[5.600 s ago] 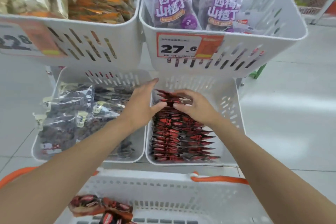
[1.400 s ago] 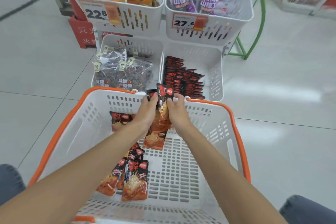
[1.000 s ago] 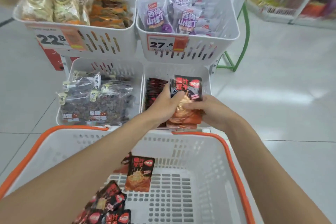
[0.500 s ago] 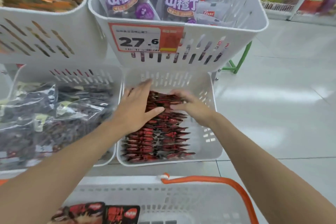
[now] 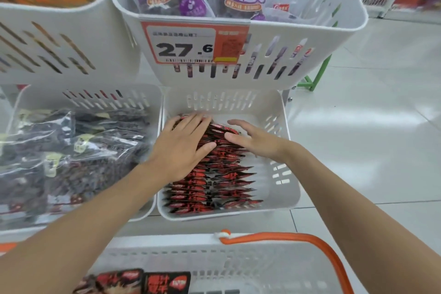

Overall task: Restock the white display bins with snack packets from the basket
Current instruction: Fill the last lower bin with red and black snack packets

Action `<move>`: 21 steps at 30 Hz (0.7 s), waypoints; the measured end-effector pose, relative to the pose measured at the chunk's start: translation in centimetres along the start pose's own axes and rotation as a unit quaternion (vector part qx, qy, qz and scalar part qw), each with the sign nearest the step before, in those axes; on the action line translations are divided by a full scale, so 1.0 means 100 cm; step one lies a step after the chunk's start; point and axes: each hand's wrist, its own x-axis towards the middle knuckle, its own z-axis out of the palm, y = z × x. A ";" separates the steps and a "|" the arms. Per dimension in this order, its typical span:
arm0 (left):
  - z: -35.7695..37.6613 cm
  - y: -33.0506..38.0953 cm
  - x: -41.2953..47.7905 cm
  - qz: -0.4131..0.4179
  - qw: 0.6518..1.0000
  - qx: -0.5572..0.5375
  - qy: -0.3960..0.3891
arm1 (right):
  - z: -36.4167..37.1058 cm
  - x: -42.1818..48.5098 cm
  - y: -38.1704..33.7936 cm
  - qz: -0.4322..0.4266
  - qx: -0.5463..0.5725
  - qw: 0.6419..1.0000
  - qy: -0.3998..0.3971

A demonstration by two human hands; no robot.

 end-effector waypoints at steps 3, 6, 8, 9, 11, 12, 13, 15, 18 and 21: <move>0.000 -0.002 -0.001 0.021 1.000 0.001 -0.009 | 0.006 -0.002 0.002 -0.032 -0.015 0.999 0.009; -0.001 -0.001 -0.001 0.028 1.000 0.001 -0.010 | 0.016 0.005 0.001 -0.047 0.005 0.997 0.068; -0.002 -0.001 -0.002 0.027 1.000 -0.001 -0.014 | 0.020 0.008 0.001 -0.035 0.033 0.996 0.072; -0.002 -0.001 -0.002 0.026 1.000 -0.004 -0.017 | 0.021 0.008 0.001 -0.029 0.044 0.996 0.068; -0.002 -0.002 -0.003 0.020 0.999 -0.020 -0.019 | 0.021 0.003 0.000 -0.020 0.027 0.996 0.082; -0.004 -0.003 -0.004 0.015 0.999 -0.041 -0.014 | 0.019 0.000 -0.001 -0.024 0.007 0.994 0.107; -0.005 -0.004 -0.005 0.005 0.997 -0.071 -0.005 | 0.018 -0.006 -0.002 -0.030 -0.013 0.990 0.136; -0.014 -0.006 -0.011 -0.024 0.990 -0.134 0.024 | 0.016 -0.021 -0.010 -0.047 -0.040 0.983 0.175; -0.037 -0.003 -0.034 -0.067 0.973 -0.204 0.079 | 0.029 -0.054 -0.033 -0.093 -0.090 0.971 0.202; -0.067 0.010 -0.080 -0.123 0.953 -0.255 0.108 | 0.068 -0.095 -0.064 -0.175 -0.100 0.941 0.270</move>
